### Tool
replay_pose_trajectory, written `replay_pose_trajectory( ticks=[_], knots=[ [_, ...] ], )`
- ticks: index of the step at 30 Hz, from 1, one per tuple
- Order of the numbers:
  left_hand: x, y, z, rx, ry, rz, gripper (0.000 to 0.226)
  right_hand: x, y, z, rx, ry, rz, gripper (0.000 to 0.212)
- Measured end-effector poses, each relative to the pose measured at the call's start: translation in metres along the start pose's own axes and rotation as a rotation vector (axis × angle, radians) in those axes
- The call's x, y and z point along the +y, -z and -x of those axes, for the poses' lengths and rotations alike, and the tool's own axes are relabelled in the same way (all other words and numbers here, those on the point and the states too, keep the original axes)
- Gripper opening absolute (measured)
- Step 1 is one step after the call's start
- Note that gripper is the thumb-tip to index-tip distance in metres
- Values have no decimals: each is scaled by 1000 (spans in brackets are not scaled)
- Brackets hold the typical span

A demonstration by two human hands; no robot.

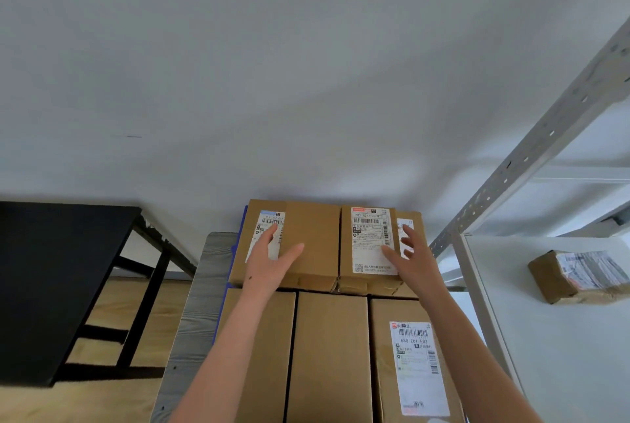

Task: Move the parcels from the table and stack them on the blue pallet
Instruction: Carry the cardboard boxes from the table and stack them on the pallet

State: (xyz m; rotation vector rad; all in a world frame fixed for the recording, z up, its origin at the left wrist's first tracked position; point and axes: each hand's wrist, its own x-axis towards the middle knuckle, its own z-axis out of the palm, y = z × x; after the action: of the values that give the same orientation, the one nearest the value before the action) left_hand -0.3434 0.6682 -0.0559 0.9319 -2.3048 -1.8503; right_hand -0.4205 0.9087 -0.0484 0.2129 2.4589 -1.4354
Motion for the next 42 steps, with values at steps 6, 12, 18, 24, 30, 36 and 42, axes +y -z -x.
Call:
replay_pose_trajectory(
  ticks=[6, 12, 18, 24, 30, 36, 42],
  knots=[
    [16, 10, 30, 163, -111, 85, 37, -23, 10, 19, 79, 284, 163, 55],
    [30, 15, 66, 270, -93, 207, 19, -50, 9, 42, 1, 491, 146, 43],
    [24, 37, 121, 393, -116, 180, 18, -54, -2, 58, -207, 557, 102, 32],
    [9, 59, 163, 511, -67, 142, 12, -49, -24, 80, -342, 624, 132, 28],
    [-9, 75, 189, 541, -46, 155, 11, -53, -47, 114, -419, 705, 203, 27],
    [-32, 113, 218, 602, -32, 162, 14, -63, -86, 159, -488, 702, 212, 29],
    [-71, 176, 269, 647, -31, 65, 13, -66, -136, 227, -543, 727, 217, 32]
  ],
)
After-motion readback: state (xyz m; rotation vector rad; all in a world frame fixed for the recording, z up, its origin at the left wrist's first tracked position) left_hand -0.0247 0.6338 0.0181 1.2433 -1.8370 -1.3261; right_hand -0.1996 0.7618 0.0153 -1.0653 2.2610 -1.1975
